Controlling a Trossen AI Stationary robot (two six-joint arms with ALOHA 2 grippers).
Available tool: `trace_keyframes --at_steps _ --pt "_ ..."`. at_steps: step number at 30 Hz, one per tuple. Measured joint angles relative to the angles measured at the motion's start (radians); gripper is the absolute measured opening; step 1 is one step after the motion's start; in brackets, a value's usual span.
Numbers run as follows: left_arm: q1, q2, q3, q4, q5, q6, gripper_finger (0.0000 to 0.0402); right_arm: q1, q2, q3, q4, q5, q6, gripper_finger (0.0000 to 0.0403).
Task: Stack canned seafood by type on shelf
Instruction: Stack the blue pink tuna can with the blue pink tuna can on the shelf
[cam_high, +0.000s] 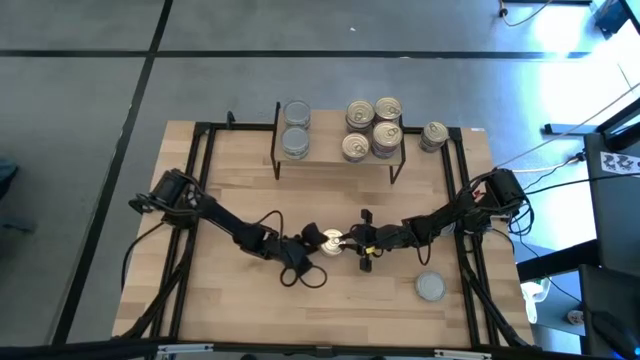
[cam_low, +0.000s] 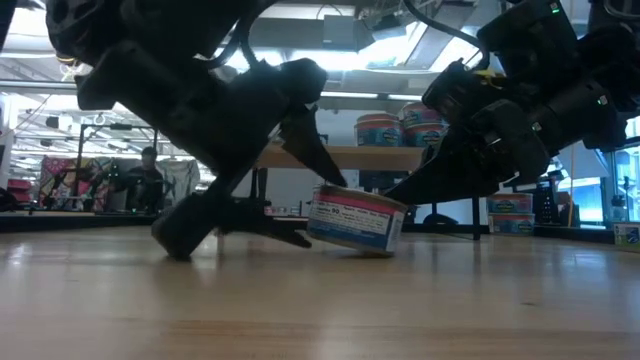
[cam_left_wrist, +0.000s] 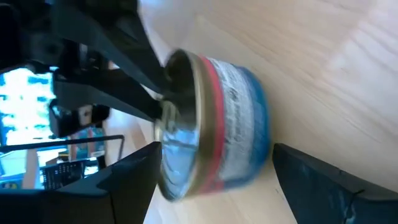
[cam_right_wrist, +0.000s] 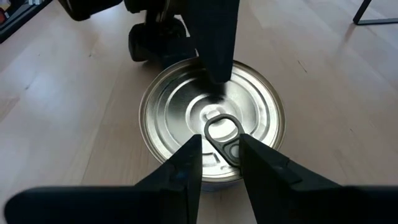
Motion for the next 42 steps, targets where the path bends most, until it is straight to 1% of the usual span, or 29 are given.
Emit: trace_keyframes --at_steps 3,10,14,18,21,27,29,32,36,42 --pt "0.003 0.014 0.000 0.052 0.004 0.005 0.0306 0.000 0.000 0.000 0.000 0.000 0.001 0.0106" --pt "0.022 0.027 0.004 0.058 0.065 -0.005 0.0302 0.000 0.000 0.000 0.001 0.000 0.003 0.0106" --pt "0.022 0.029 0.004 0.075 0.087 -0.005 0.0274 0.000 -0.001 -0.001 0.001 0.002 0.003 0.0106" --pt "0.024 0.029 0.004 0.079 0.115 -0.018 0.0223 0.000 -0.001 -0.001 0.001 0.006 0.004 0.0106" --pt "0.023 0.030 0.004 0.092 0.116 -0.037 0.0188 0.000 -0.002 -0.001 0.004 0.009 0.004 0.0106" --pt "0.023 0.021 0.003 0.110 0.120 -0.070 0.0187 -0.001 -0.021 0.000 -0.008 0.002 -0.006 0.0106" --pt "0.017 0.019 0.004 0.111 0.098 -0.093 0.0186 0.000 -0.052 -0.001 -0.042 -0.003 -0.010 0.0106" --pt "0.003 0.019 0.014 0.097 0.005 -0.151 0.0186 0.001 -0.130 -0.002 -0.110 -0.016 -0.025 0.0106" --pt "-0.004 0.009 0.028 0.099 -0.063 -0.236 0.0186 0.001 -0.245 -0.002 -0.240 -0.005 -0.026 0.0106" --pt "0.010 -0.058 0.028 0.097 -0.110 -0.357 0.0188 0.001 -0.419 -0.001 -0.541 0.003 0.054 0.0106"
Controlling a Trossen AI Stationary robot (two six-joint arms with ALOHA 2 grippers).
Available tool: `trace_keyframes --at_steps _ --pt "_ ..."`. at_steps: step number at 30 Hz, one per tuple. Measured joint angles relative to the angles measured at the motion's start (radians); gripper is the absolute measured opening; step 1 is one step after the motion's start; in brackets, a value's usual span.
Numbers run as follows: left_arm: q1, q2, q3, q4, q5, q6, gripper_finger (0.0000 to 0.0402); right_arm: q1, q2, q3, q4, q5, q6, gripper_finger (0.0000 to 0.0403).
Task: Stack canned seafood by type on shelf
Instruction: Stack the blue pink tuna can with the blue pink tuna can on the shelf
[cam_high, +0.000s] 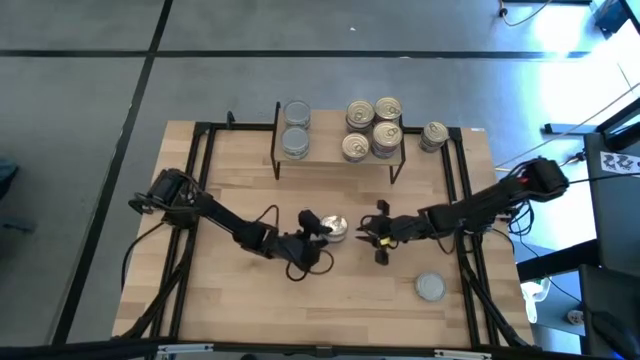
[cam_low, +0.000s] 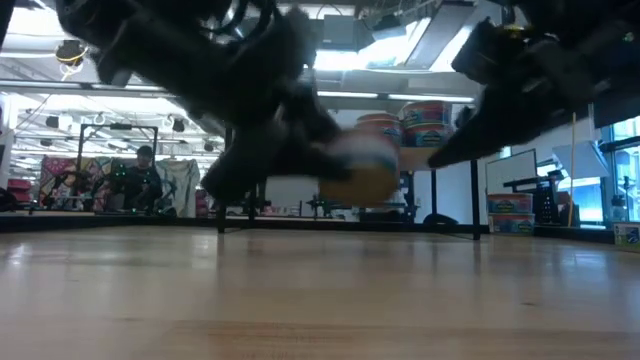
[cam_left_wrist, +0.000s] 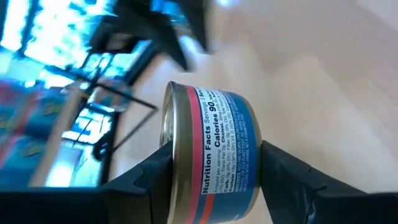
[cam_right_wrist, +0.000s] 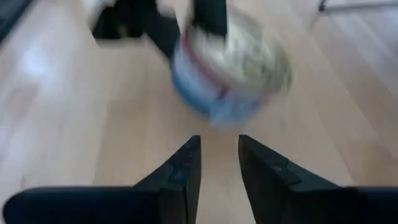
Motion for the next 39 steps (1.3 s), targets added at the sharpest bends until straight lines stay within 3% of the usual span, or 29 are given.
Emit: trace_keyframes --at_steps 6,11,19,27,30,39 --pt "0.027 -0.126 0.004 0.002 -0.032 -0.055 0.0189 0.000 -0.041 0.000 -0.175 0.002 0.137 0.0106" --pt "0.076 -0.178 0.054 0.002 -0.073 0.020 0.0191 0.000 0.014 0.000 -0.192 0.003 0.175 0.0106" --pt "0.225 -0.162 0.216 -0.252 -0.081 0.072 0.0193 -0.001 0.118 0.000 -0.184 0.052 0.125 0.0106" --pt "0.270 -0.157 0.354 -0.269 -0.069 0.218 0.0193 -0.001 0.128 0.000 -0.150 0.060 0.086 0.0106" --pt "0.308 -0.157 0.377 -0.269 -0.011 0.242 0.0193 -0.001 0.128 0.000 -0.139 0.061 0.056 0.0106" --pt "0.434 -0.042 0.493 -0.360 0.069 0.286 0.0194 -0.001 0.128 0.000 -0.145 0.088 0.018 0.0106"
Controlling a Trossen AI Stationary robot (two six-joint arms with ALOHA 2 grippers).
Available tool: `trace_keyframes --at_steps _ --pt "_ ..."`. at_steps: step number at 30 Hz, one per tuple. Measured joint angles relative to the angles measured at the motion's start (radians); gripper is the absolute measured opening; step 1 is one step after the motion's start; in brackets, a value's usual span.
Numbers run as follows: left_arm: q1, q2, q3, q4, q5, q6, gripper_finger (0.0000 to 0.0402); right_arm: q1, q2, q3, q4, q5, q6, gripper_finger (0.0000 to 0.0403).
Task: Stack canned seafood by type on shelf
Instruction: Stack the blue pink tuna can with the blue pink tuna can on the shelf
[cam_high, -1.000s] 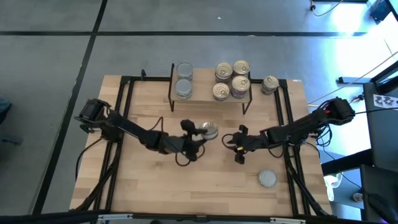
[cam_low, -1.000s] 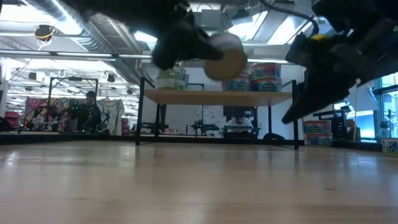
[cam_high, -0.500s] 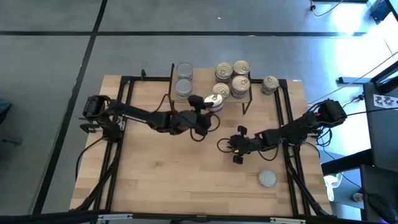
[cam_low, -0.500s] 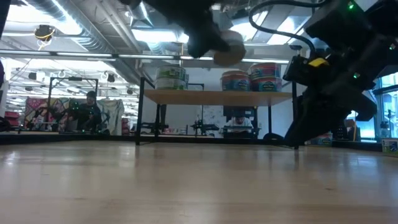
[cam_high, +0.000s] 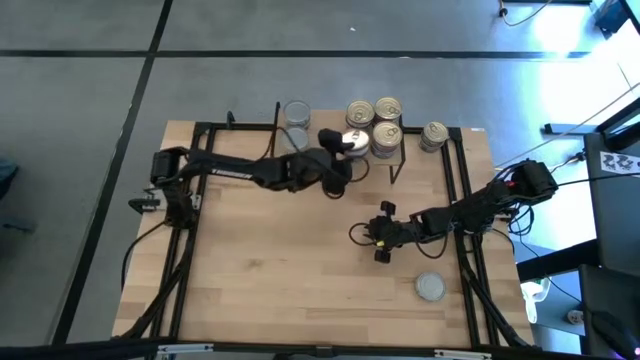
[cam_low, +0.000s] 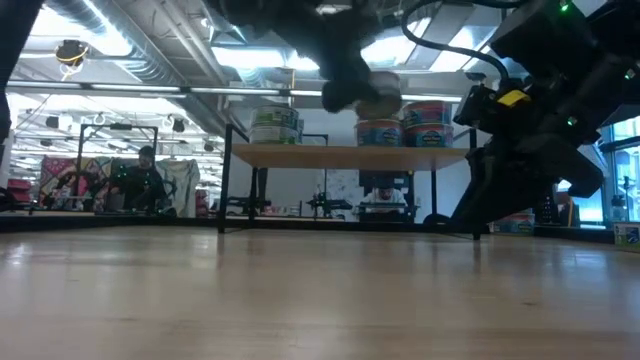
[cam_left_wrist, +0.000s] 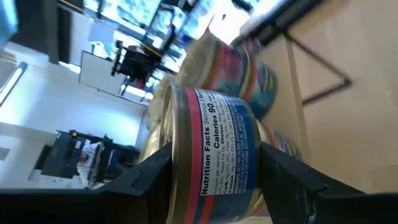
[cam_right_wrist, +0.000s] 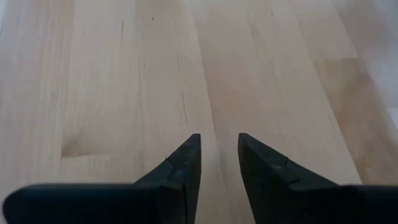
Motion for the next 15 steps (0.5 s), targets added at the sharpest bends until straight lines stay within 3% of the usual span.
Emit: trace_keyframes --at_steps 6,15 --pt "0.027 0.060 0.086 -0.074 0.002 0.026 0.0194 0.000 0.000 0.000 -0.001 0.000 -0.003 0.0106" --pt "0.037 0.064 0.089 -0.123 -0.005 0.035 0.0194 0.000 0.003 0.000 0.007 0.024 -0.003 0.0106"
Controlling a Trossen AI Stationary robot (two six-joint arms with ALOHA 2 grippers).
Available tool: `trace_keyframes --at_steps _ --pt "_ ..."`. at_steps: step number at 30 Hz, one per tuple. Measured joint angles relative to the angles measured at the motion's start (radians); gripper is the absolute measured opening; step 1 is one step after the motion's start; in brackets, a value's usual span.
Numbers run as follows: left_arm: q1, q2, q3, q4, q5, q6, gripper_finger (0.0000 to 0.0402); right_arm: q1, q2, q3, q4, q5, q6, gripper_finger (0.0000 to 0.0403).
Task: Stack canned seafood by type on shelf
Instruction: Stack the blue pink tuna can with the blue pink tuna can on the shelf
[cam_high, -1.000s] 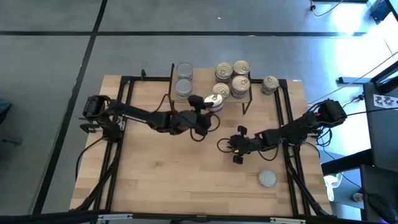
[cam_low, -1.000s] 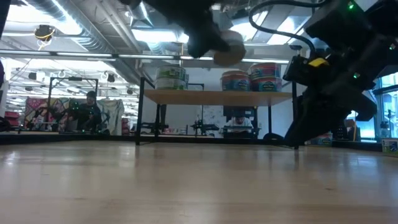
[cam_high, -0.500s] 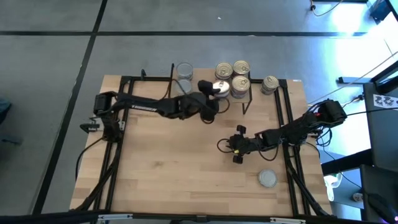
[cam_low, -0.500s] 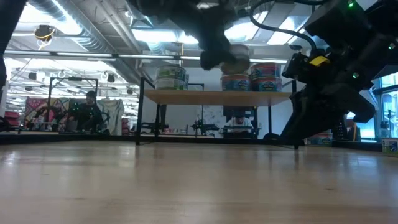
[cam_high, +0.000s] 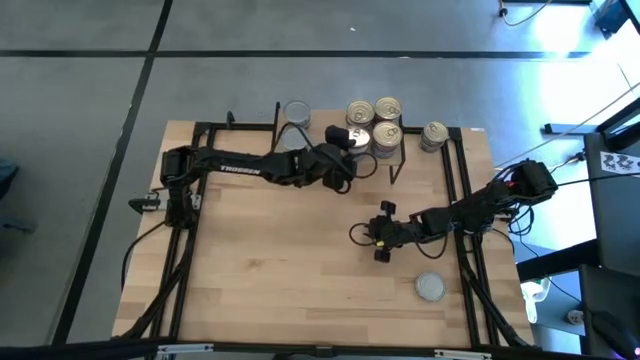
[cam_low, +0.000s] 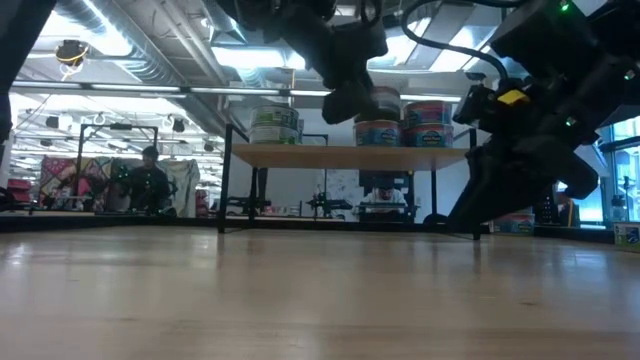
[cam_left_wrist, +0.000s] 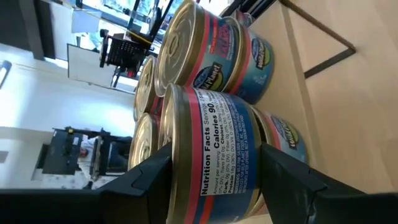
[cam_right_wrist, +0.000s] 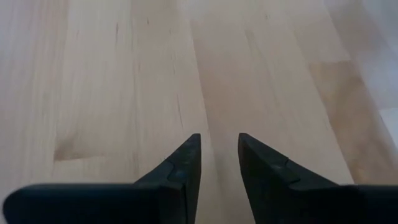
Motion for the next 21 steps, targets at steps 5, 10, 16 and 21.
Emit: trace_keyframes --at_steps 5,10,16,21 --pt "0.016 0.000 0.000 -0.004 0.005 -0.011 0.0194 0.000 0.000 0.000 0.003 0.002 0.000 0.0106" --pt "0.027 0.000 0.000 -0.006 0.005 -0.028 0.0219 0.000 0.000 0.000 0.004 0.002 0.002 0.0106" --pt "0.025 -0.003 0.000 -0.011 0.004 -0.088 0.0274 0.000 0.000 0.000 0.005 0.002 0.003 0.0106" --pt "0.019 -0.006 0.009 -0.017 0.004 -0.160 0.0286 0.000 0.000 0.000 0.010 0.002 0.004 0.0106"
